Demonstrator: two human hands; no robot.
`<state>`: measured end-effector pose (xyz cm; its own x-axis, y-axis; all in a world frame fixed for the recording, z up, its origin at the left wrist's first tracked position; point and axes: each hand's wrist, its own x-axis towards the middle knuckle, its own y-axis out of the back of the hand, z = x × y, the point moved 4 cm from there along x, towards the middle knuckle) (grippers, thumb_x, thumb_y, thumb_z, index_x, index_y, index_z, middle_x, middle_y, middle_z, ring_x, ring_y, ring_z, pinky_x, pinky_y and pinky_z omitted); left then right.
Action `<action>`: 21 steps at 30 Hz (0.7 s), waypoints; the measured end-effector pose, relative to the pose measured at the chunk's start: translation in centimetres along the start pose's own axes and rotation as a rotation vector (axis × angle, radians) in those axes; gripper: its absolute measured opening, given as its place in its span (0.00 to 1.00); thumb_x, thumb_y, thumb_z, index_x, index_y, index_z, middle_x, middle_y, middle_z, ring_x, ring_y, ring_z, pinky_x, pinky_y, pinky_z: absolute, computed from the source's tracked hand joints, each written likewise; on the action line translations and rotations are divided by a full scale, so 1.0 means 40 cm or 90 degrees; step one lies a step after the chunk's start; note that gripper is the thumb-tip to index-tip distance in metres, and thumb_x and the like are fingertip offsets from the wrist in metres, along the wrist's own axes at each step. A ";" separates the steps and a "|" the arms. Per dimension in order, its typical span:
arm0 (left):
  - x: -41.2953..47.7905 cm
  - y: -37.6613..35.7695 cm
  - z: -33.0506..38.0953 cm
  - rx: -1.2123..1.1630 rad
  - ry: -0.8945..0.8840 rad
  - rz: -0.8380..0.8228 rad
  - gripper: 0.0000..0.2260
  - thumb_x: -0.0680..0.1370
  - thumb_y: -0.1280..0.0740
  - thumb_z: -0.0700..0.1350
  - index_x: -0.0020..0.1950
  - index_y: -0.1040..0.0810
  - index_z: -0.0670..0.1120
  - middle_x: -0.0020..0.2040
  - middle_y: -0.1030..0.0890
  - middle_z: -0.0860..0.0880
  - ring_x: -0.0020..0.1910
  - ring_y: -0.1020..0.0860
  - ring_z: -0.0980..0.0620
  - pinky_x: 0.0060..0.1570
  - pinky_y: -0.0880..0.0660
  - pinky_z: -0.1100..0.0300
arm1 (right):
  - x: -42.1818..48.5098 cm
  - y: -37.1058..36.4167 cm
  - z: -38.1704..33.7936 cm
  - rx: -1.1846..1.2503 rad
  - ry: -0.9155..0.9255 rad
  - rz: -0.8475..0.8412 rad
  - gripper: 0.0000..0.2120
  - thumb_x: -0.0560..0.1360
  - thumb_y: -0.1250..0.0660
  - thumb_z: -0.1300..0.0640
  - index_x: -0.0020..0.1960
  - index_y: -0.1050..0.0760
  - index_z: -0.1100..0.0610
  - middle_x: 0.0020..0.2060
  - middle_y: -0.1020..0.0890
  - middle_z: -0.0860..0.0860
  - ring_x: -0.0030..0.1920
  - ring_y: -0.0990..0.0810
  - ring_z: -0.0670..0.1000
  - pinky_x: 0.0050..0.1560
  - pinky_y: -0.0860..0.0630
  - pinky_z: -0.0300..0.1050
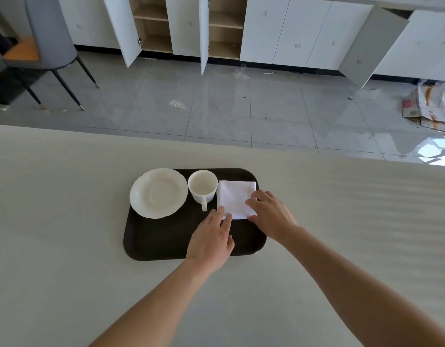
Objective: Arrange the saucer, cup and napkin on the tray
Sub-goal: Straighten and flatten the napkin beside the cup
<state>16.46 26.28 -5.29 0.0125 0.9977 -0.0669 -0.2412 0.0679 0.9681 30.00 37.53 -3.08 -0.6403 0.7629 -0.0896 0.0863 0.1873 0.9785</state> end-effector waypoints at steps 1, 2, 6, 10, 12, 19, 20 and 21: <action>0.001 -0.001 0.001 0.000 -0.001 0.002 0.24 0.80 0.44 0.50 0.76 0.38 0.44 0.79 0.41 0.42 0.77 0.39 0.45 0.70 0.34 0.54 | 0.001 -0.001 0.001 -0.011 0.012 -0.003 0.16 0.74 0.29 0.54 0.61 0.23 0.56 0.62 0.24 0.52 0.59 0.26 0.57 0.57 0.25 0.50; 0.003 -0.002 0.002 -0.005 -0.002 0.005 0.24 0.80 0.44 0.49 0.76 0.38 0.44 0.79 0.41 0.42 0.77 0.38 0.45 0.70 0.33 0.55 | 0.001 -0.001 0.002 -0.020 0.021 -0.006 0.16 0.74 0.29 0.53 0.61 0.23 0.56 0.62 0.24 0.52 0.59 0.26 0.57 0.58 0.26 0.49; 0.008 -0.003 0.002 -0.027 0.004 0.019 0.25 0.80 0.43 0.49 0.76 0.39 0.43 0.79 0.41 0.44 0.76 0.37 0.46 0.69 0.33 0.57 | 0.002 0.003 0.005 -0.024 0.034 0.004 0.17 0.74 0.28 0.54 0.61 0.22 0.56 0.62 0.23 0.52 0.58 0.26 0.57 0.57 0.26 0.49; 0.009 -0.006 0.000 -0.031 0.018 0.025 0.27 0.80 0.42 0.49 0.77 0.41 0.44 0.80 0.43 0.43 0.76 0.37 0.46 0.70 0.33 0.57 | 0.001 0.010 -0.001 -0.008 0.026 0.028 0.14 0.76 0.30 0.55 0.60 0.22 0.57 0.61 0.23 0.52 0.57 0.25 0.57 0.50 0.24 0.48; 0.010 -0.009 0.001 -0.033 0.028 0.025 0.27 0.80 0.42 0.50 0.78 0.42 0.44 0.80 0.44 0.42 0.78 0.41 0.46 0.73 0.35 0.56 | 0.001 0.011 -0.006 -0.005 0.026 0.035 0.13 0.76 0.31 0.56 0.60 0.22 0.58 0.61 0.22 0.53 0.57 0.25 0.58 0.51 0.23 0.49; 0.012 -0.026 0.002 -0.021 0.045 0.020 0.29 0.80 0.44 0.53 0.79 0.45 0.43 0.81 0.48 0.41 0.80 0.47 0.45 0.75 0.41 0.54 | 0.004 0.017 -0.017 0.003 0.017 0.055 0.09 0.79 0.35 0.58 0.57 0.22 0.60 0.61 0.22 0.54 0.57 0.25 0.58 0.51 0.22 0.52; 0.012 -0.028 0.003 -0.015 0.043 0.018 0.29 0.80 0.44 0.53 0.79 0.46 0.43 0.81 0.48 0.41 0.80 0.48 0.44 0.75 0.42 0.54 | 0.004 0.017 -0.017 0.004 0.016 0.057 0.09 0.79 0.35 0.59 0.57 0.22 0.60 0.61 0.22 0.55 0.57 0.25 0.58 0.52 0.22 0.52; 0.011 -0.029 0.004 -0.012 0.042 0.016 0.30 0.81 0.44 0.53 0.79 0.46 0.43 0.81 0.48 0.41 0.80 0.48 0.44 0.75 0.42 0.54 | 0.004 0.018 -0.017 0.006 0.014 0.060 0.09 0.79 0.35 0.59 0.57 0.23 0.60 0.60 0.22 0.55 0.57 0.25 0.59 0.52 0.22 0.52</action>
<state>16.90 26.66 -6.41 -0.0572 0.9966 -0.0586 -0.2582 0.0419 0.9652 29.43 37.36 -2.27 -0.6461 0.7633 0.0071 0.1540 0.1213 0.9806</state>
